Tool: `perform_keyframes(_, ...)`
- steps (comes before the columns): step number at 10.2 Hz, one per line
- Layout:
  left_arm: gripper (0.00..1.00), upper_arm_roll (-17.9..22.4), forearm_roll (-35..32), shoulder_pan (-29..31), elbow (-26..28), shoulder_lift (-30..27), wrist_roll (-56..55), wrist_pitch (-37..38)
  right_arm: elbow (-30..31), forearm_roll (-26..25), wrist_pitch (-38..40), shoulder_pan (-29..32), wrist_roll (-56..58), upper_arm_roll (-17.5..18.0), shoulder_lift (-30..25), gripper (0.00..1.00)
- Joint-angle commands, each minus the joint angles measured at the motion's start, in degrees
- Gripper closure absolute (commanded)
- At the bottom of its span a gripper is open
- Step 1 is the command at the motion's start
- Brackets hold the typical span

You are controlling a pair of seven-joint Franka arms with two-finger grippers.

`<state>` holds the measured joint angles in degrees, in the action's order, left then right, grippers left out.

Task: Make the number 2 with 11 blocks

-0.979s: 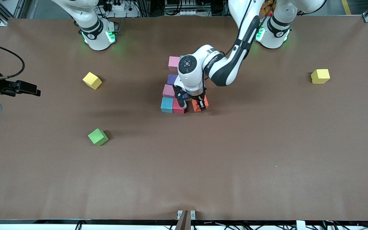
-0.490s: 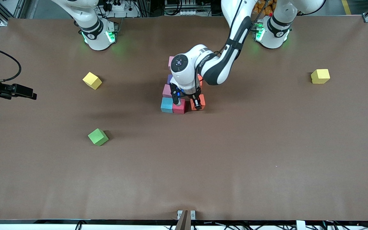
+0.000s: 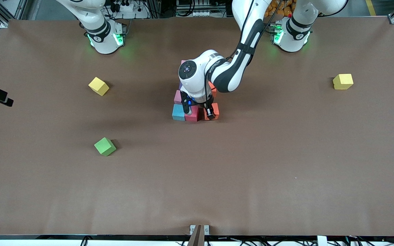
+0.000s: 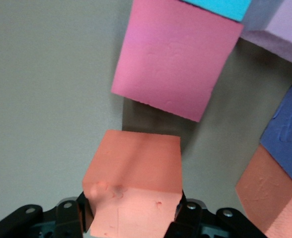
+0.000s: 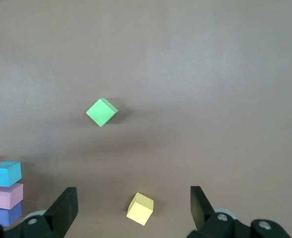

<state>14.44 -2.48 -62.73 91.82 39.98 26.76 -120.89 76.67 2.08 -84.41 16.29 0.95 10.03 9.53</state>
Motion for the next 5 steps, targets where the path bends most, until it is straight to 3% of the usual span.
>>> perform_keyframes(1,0.96,0.77,-1.12,-0.55,-3.13,1.41,1.89,1.27,-1.53,8.06,0.56,5.12,0.11,0.52,1.01,0.0)
perform_keyframes(2,0.96,0.77,-1.03,-0.55,-3.23,1.68,1.89,1.01,-1.44,10.72,0.65,6.72,0.37,0.52,1.19,0.0)
perform_keyframes(5,0.95,0.77,-1.21,-0.82,-3.23,2.11,2.68,0.92,-1.53,4.45,0.65,4.02,0.37,1.04,1.19,0.0)
